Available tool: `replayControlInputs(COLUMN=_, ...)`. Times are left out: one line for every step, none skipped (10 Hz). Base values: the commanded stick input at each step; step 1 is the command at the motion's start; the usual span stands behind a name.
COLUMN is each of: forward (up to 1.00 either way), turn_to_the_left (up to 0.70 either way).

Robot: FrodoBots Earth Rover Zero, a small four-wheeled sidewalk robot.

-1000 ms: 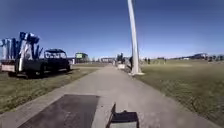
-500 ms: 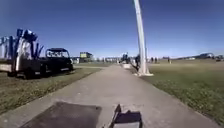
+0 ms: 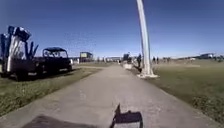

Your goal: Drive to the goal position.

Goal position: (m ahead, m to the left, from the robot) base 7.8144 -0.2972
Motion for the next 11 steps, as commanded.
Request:
replayControlInputs(forward=1.0, turn_to_the_left=0.0)
replayControlInputs(forward=1.0, turn_to_the_left=0.0)
replayControlInputs(forward=1.0, turn_to_the_left=0.0)
replayControlInputs(forward=1.0, turn_to_the_left=0.0)
replayControlInputs(forward=1.0, turn_to_the_left=0.0)
replayControlInputs(forward=1.0, turn_to_the_left=0.0)
replayControlInputs(forward=1.0, turn_to_the_left=0.0)
replayControlInputs(forward=1.0, turn_to_the_left=0.0)
replayControlInputs(forward=1.0, turn_to_the_left=0.0)
replayControlInputs(forward=1.0, turn_to_the_left=0.0)
replayControlInputs(forward=1.0, turn_to_the_left=0.0)
